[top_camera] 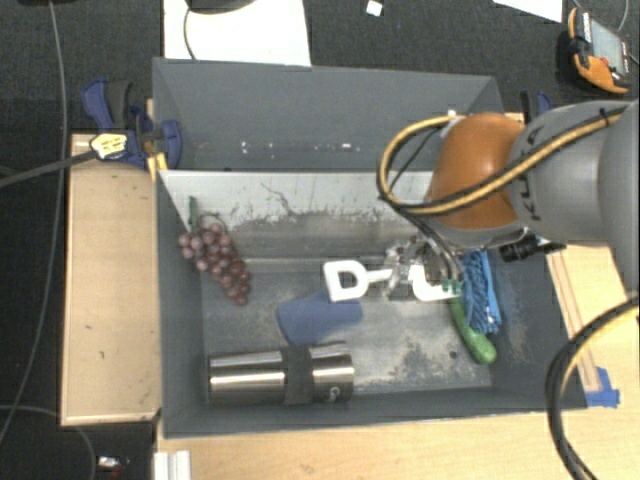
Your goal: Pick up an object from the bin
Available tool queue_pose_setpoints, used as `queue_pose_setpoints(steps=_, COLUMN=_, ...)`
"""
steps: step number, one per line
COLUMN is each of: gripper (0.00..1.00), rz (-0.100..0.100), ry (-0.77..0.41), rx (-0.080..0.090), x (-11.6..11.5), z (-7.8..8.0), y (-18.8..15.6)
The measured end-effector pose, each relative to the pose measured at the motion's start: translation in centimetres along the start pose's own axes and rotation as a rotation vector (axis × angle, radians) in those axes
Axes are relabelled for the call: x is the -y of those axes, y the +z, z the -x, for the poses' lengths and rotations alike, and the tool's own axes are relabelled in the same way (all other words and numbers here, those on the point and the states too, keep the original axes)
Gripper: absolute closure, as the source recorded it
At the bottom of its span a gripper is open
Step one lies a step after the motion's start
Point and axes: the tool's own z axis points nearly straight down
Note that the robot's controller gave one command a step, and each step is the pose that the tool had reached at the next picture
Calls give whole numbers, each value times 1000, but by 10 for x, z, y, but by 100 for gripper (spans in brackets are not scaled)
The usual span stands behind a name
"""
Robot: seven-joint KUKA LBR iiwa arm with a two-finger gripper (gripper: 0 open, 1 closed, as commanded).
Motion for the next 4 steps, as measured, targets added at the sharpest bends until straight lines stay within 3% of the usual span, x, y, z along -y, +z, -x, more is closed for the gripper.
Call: queue_pose_setpoints(steps=4, gripper=100, rz=1, ry=-2, rx=4, x=0, z=1, y=-88)
